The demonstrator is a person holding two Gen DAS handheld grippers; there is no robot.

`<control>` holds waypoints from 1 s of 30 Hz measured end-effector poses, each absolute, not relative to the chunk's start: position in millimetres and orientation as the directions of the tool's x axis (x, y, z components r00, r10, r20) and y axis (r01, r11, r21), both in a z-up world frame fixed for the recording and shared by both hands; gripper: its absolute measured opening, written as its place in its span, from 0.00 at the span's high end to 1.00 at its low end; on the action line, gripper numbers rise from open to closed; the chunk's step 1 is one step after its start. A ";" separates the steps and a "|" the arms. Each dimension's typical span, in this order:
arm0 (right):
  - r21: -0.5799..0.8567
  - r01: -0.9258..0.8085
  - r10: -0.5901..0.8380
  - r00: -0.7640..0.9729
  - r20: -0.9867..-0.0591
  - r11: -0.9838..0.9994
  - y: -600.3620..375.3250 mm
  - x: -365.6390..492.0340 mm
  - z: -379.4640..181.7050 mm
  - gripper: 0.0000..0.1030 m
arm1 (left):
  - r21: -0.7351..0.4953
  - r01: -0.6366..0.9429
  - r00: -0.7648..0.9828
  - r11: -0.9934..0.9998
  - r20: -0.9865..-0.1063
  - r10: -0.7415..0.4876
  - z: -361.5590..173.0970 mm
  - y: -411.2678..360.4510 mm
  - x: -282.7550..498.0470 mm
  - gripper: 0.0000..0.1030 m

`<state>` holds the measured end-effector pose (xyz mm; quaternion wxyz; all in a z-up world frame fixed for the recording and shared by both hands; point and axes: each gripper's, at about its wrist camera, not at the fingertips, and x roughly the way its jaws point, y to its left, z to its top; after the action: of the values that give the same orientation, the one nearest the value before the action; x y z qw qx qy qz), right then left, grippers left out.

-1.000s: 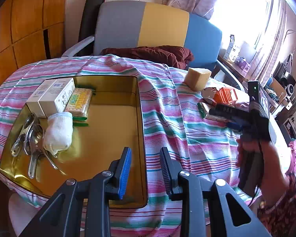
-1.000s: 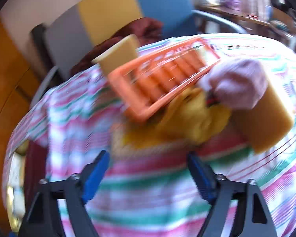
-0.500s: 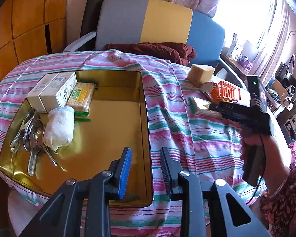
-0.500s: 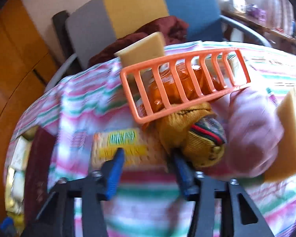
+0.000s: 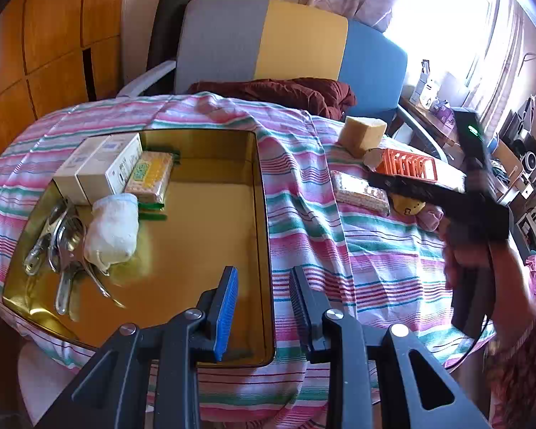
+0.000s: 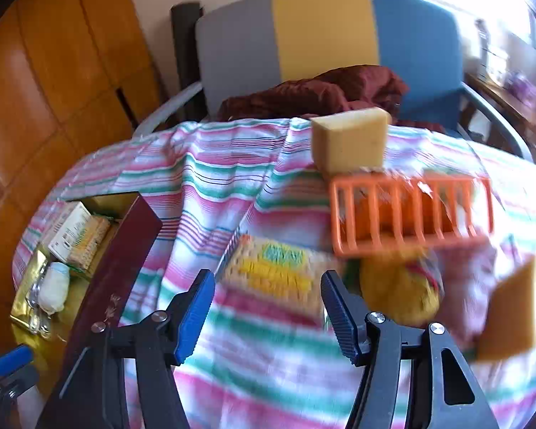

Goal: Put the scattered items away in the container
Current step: 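Move both open tools back toward the pile of items, then grasp the pink striped sock with the right tool while the left tool grasps another WEIDAN cracker pack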

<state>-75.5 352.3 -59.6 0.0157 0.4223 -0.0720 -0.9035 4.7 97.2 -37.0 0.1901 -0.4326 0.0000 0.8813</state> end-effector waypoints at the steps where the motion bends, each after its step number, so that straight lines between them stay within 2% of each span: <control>1: 0.119 -0.026 -0.075 -0.638 -0.766 -0.993 354.2 -80.4 -61.3 0.35 | -0.163 -0.333 -0.557 -0.929 -0.761 0.333 -36.0 96.5 4.9 0.71; 3: 0.091 -0.004 -0.069 -0.632 -0.772 -0.996 357.2 -84.6 -66.8 0.35 | -0.162 -0.330 -0.558 -0.930 -0.761 0.331 -35.5 96.2 5.1 0.71; 9: 0.147 0.036 -0.142 -0.552 -0.821 -0.988 352.4 -92.2 -82.9 0.37 | -0.156 -0.328 -0.548 -0.932 -0.772 0.322 -38.4 97.7 4.5 0.71; 13: 0.238 0.003 -0.205 -0.522 -0.828 -0.971 346.3 -59.7 -81.7 0.52 | -0.158 -0.324 -0.543 -0.933 -0.776 0.320 -40.8 100.5 2.8 0.71; 15: 0.292 -0.025 -0.238 -0.520 -0.820 -0.956 341.2 -35.6 -81.0 0.52 | -0.162 -0.332 -0.532 -0.929 -0.781 0.326 -43.2 105.4 2.2 0.71; 18: 0.443 -0.032 -0.363 -0.523 -0.772 -0.896 333.1 -0.3 -86.4 0.52 | -0.157 -0.356 -0.511 -0.921 -0.793 0.332 -46.5 116.2 1.4 0.71; 20: 0.474 -0.026 -0.391 -0.526 -0.755 -0.880 328.3 16.1 -88.3 0.52 | -0.149 -0.374 -0.507 -0.915 -0.794 0.336 -46.3 123.3 1.8 0.71; 22: 0.449 -0.041 -0.343 -0.586 -0.734 -0.893 333.4 31.7 -81.6 0.52 | -0.139 -0.399 -0.504 -0.906 -0.792 0.344 -44.9 132.0 2.2 0.71; 24: 0.360 -0.121 -0.190 -0.674 -0.714 -0.925 352.7 40.4 -69.3 0.49 | -0.139 -0.416 -0.510 -0.899 -0.782 0.357 -42.2 141.1 1.9 0.71; 26: 0.278 -0.257 -0.016 -0.708 -0.706 -0.926 379.6 41.7 -62.4 0.35 | -0.171 -0.435 -0.487 -0.884 -0.781 0.391 -40.5 153.2 -2.3 0.71; 30: 0.237 -0.412 0.120 -0.675 -0.728 -0.880 428.5 29.2 -68.5 0.35 | -0.236 -0.453 -0.418 -0.860 -0.796 0.439 -43.7 184.3 -15.8 0.71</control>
<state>29.2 428.5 -68.5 -0.1488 0.3746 -0.1950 -0.8942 -15.8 184.3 -43.7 0.2648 -0.4702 0.0077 0.8419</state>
